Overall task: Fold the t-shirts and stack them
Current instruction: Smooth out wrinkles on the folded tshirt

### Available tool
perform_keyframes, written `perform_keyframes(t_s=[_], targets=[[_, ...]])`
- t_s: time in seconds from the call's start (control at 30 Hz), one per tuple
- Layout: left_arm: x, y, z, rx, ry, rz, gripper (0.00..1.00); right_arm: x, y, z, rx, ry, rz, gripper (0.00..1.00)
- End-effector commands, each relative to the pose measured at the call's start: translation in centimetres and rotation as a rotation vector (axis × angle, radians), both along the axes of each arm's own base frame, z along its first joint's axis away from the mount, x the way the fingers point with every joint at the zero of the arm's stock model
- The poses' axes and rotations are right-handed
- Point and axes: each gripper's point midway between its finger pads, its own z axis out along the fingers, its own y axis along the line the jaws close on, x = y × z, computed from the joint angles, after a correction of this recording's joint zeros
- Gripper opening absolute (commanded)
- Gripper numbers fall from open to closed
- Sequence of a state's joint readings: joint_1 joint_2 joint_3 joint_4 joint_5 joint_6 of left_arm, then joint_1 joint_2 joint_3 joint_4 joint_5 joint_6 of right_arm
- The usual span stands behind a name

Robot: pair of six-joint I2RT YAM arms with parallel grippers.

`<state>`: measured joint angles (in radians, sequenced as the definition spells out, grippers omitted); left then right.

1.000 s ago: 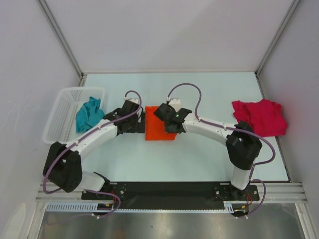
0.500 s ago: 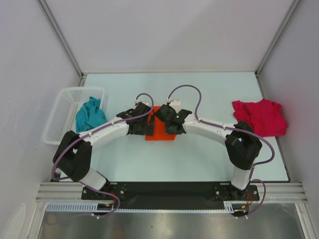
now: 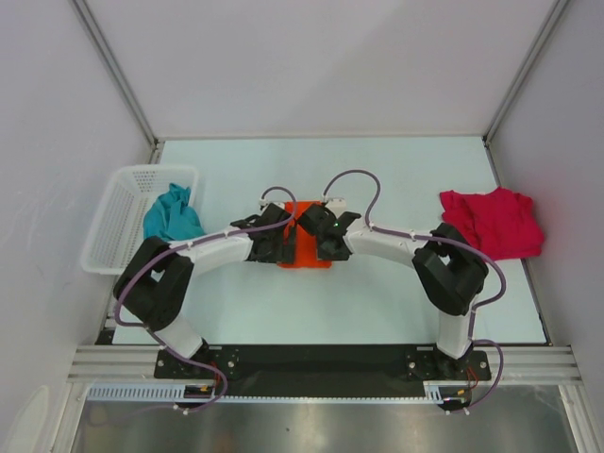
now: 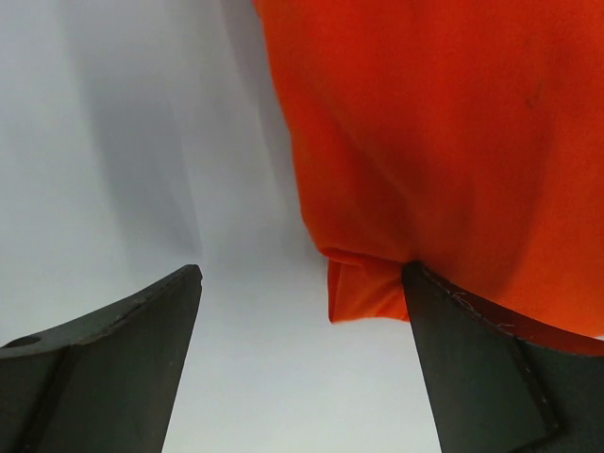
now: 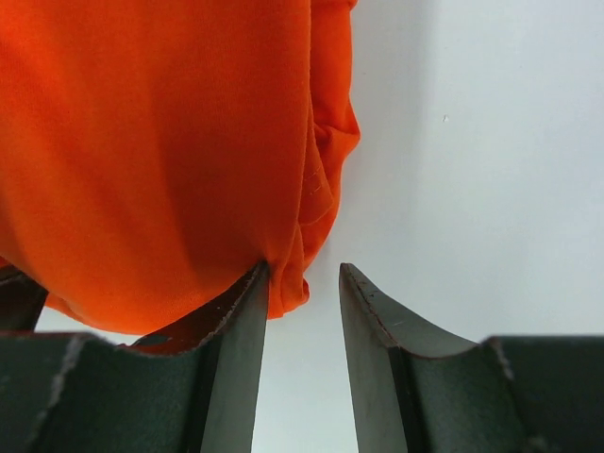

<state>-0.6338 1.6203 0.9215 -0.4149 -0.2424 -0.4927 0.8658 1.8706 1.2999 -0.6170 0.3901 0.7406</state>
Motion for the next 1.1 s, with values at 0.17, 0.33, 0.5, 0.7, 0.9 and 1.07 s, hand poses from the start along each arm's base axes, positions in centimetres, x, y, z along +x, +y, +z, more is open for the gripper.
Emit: perform_keyframes(t_s=[0.17, 0.33, 0.5, 0.7, 0.9, 1.07], targets=[[2.0, -2.5, -0.4, -0.042, -0.022, -0.025, 0.93, 1.7, 0.4, -0.4, -0.006, -0.002, -0.009, 0.42], [2.6, -2.3, 1.2, -0.017, -0.038, -0.024, 0.93, 2.4, 0.7, 0.7, -0.011, -0.020, -0.007, 0.42], [2.2, -1.8, 2.2, -0.008, -0.037, -0.001, 0.93, 2.6, 0.4, 2.3, -0.001, -0.050, -0.013, 0.42], [2.9, -1.5, 4.9, -0.011, -0.090, 0.021, 0.93, 3.4, 0.4, 4.5, 0.006, -0.090, -0.020, 0.42], [4.1, -2.0, 7.1, -0.016, -0.132, 0.022, 0.94, 4.3, 0.6, 6.9, 0.017, -0.134, -0.017, 0.42], [5.9, -2.8, 7.3, -0.004, -0.145, 0.004, 0.94, 5.9, 0.3, 6.4, 0.003, -0.123, -0.025, 0.43]])
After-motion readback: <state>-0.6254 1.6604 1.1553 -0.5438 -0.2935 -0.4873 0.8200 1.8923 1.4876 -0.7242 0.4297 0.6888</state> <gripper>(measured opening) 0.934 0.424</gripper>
